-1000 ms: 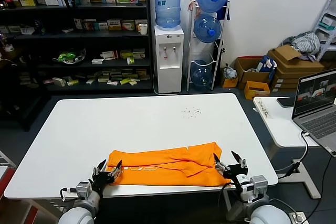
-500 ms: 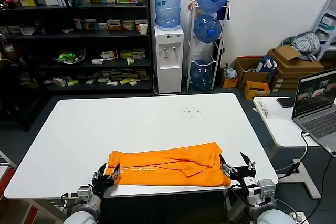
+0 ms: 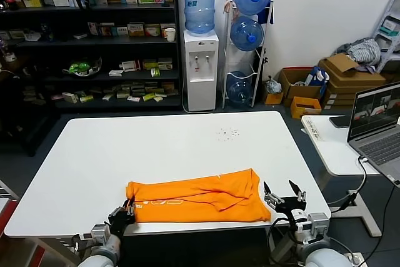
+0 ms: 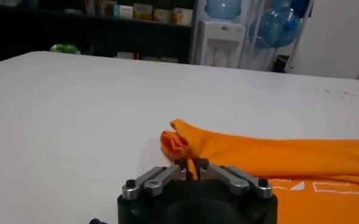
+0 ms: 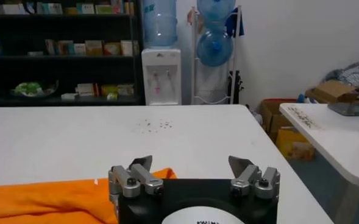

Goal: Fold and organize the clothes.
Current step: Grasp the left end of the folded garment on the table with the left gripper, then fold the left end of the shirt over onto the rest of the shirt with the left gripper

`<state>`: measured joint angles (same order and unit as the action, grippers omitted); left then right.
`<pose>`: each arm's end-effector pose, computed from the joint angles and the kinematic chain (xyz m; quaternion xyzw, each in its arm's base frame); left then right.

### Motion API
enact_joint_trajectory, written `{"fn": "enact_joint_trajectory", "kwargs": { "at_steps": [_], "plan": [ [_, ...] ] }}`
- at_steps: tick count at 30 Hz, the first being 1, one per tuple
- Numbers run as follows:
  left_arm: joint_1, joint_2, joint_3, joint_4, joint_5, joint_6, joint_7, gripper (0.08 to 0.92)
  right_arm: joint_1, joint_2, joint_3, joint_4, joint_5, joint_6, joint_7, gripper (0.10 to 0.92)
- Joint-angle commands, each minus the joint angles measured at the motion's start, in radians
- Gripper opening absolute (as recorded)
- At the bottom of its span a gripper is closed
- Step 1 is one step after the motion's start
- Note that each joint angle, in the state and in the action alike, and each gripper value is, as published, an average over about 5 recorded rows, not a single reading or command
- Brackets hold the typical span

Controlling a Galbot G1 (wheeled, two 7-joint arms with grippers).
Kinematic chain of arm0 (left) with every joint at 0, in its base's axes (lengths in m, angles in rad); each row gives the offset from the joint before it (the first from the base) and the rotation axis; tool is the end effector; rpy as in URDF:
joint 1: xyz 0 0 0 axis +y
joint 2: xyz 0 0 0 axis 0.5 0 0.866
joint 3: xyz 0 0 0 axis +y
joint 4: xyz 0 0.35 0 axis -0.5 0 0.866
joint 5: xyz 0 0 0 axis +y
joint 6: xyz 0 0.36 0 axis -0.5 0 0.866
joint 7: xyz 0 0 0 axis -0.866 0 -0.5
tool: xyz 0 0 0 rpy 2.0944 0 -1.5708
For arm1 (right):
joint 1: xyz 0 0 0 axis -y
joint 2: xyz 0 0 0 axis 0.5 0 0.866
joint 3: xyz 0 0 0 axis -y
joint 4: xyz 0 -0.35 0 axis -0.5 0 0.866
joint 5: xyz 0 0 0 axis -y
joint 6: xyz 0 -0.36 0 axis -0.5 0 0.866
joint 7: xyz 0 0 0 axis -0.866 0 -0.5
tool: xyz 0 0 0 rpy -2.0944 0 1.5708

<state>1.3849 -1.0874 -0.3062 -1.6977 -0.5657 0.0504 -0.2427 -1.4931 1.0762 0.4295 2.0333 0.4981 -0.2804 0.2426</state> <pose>0.2278 0.0733 -0.4036 0.0014 -0.9795 0.0416 0.1972 0.2113 -0.0633 -0.3017 0.0290 -0.9834 -0.0031 0.1793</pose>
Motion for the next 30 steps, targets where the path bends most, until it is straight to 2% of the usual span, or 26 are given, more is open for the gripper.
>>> {"fn": "enact_joint_trajectory", "kwargs": {
  "at_steps": [1, 5, 11, 15, 17, 21, 24, 27, 30],
  "plan": [
    [0.001, 0.049, -0.108, -0.080, 0.003, 0.006, -0.018, 0.131, 0.034, 0.006, -0.006, -0.018, 0.001, 0.002, 0.006, 0.823],
    [0.004, 0.128, -0.257, -0.041, -0.013, 0.015, -0.005, 0.107, 0.061, 0.012, -0.017, -0.032, 0.002, 0.003, 0.011, 0.823],
    [0.043, 0.245, -0.496, 0.116, 0.010, 0.009, 0.062, 0.107, 0.100, 0.029, -0.046, -0.060, 0.000, 0.004, 0.018, 0.823],
    [0.057, 0.280, -0.607, 0.196, 0.096, -0.035, 0.100, 0.107, 0.120, 0.037, -0.064, -0.072, -0.002, 0.003, 0.022, 0.823],
    [0.081, 0.272, -0.628, 0.178, 0.113, -0.047, 0.104, 0.107, 0.127, 0.042, -0.071, -0.078, -0.004, 0.003, 0.024, 0.823],
    [0.170, 0.214, -0.553, 0.013, 0.094, -0.057, 0.095, 0.107, 0.131, 0.053, -0.080, -0.091, -0.012, 0.001, 0.027, 0.823],
    [0.219, 0.156, -0.413, -0.163, 0.028, -0.030, 0.074, 0.107, 0.124, 0.062, -0.081, -0.095, -0.021, 0.001, 0.029, 0.823],
    [0.208, 0.107, -0.225, -0.270, -0.054, 0.022, 0.031, 0.107, 0.111, 0.070, -0.076, -0.095, -0.029, 0.001, 0.030, 0.823],
    [0.145, 0.062, -0.057, -0.307, -0.110, 0.061, -0.018, 0.107, 0.096, 0.078, -0.069, -0.090, -0.037, 0.000, 0.032, 0.823]
  ]
}}
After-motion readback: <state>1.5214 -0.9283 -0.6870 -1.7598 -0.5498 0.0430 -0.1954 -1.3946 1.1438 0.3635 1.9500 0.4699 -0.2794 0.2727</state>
